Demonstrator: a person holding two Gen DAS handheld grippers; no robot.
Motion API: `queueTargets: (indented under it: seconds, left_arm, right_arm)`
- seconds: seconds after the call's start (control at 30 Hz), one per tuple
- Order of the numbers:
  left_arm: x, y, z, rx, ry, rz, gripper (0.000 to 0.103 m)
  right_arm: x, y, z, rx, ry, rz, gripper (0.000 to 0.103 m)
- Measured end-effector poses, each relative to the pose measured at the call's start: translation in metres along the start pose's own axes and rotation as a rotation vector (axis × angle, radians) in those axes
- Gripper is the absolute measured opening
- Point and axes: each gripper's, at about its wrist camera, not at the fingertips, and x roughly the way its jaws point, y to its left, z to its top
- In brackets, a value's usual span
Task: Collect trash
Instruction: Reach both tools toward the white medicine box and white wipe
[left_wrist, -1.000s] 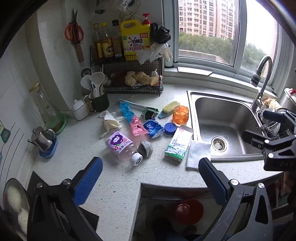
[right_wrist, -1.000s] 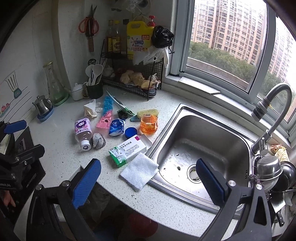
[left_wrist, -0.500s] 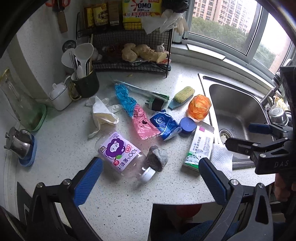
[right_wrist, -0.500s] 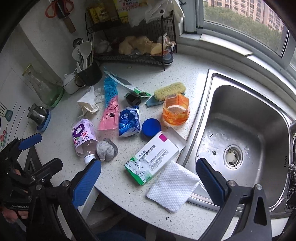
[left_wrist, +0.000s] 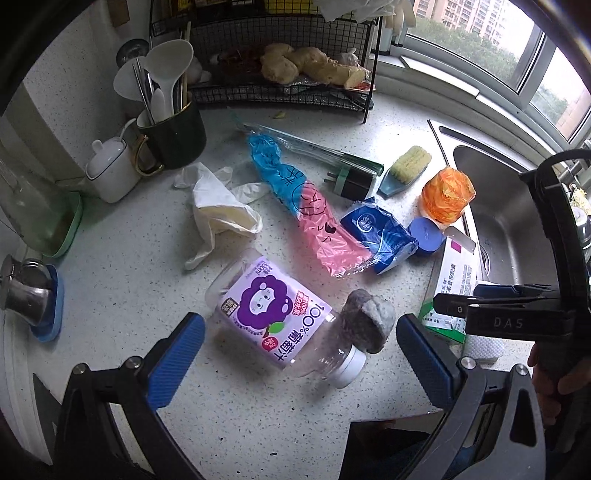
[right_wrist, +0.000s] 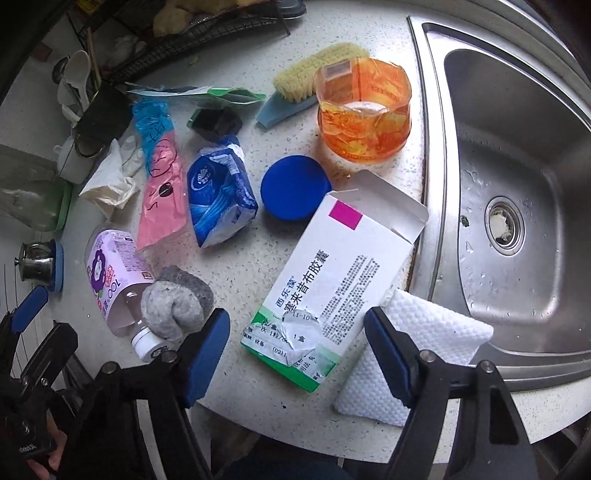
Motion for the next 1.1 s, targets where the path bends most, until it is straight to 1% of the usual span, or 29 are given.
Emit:
queueTargets:
  seconds: [0.07, 0.13, 0.27, 0.3, 0.53, 0.73, 0.8, 0.9, 0.93, 0.97, 1.1]
  left_arm:
    - [0.003, 0.003, 0.002, 0.000, 0.002, -0.007, 0.103]
    - [0.004, 0.004, 0.003, 0.001, 0.004, -0.015, 0.103]
    - [0.007, 0.005, 0.007, 0.011, 0.007, -0.031, 0.103]
    - [0.008, 0.006, 0.008, 0.015, 0.007, -0.032, 0.103]
    - [0.014, 0.008, 0.008, 0.029, 0.021, -0.054, 0.103]
    - [0.016, 0.013, 0.011, 0.040, 0.026, -0.061, 0.103]
    - [0.016, 0.015, 0.011, 0.040, 0.028, -0.063, 0.103]
    - [0.017, 0.020, 0.011, 0.033, 0.030, -0.067, 0.103]
    - [0.017, 0.021, 0.011, 0.029, 0.031, -0.068, 0.103]
    - [0.018, 0.022, 0.011, 0.025, 0.033, -0.068, 0.103]
    - [0.017, 0.020, 0.010, 0.019, 0.033, -0.067, 0.103]
  right_arm:
    - [0.000, 0.003, 0.002, 0.006, 0.007, -0.019, 0.074]
    - [-0.001, 0.000, 0.004, 0.037, 0.030, -0.020, 0.074]
    - [-0.003, -0.004, 0.005, 0.072, 0.039, -0.037, 0.074]
    - [-0.005, -0.006, 0.007, 0.086, 0.037, -0.028, 0.074]
    - [-0.021, 0.003, 0.025, 0.132, 0.029, -0.058, 0.074]
    - [-0.021, 0.025, 0.035, 0.113, 0.037, -0.111, 0.074]
    - [-0.015, 0.021, 0.043, 0.112, 0.036, -0.124, 0.074]
    - [-0.013, 0.027, 0.044, 0.101, 0.035, -0.145, 0.074]
    - [-0.009, 0.017, 0.046, 0.093, 0.033, -0.153, 0.072]
    - [-0.011, 0.017, 0.045, 0.084, 0.027, -0.159, 0.072]
    - [-0.012, 0.014, 0.044, 0.077, 0.013, -0.146, 0.069]
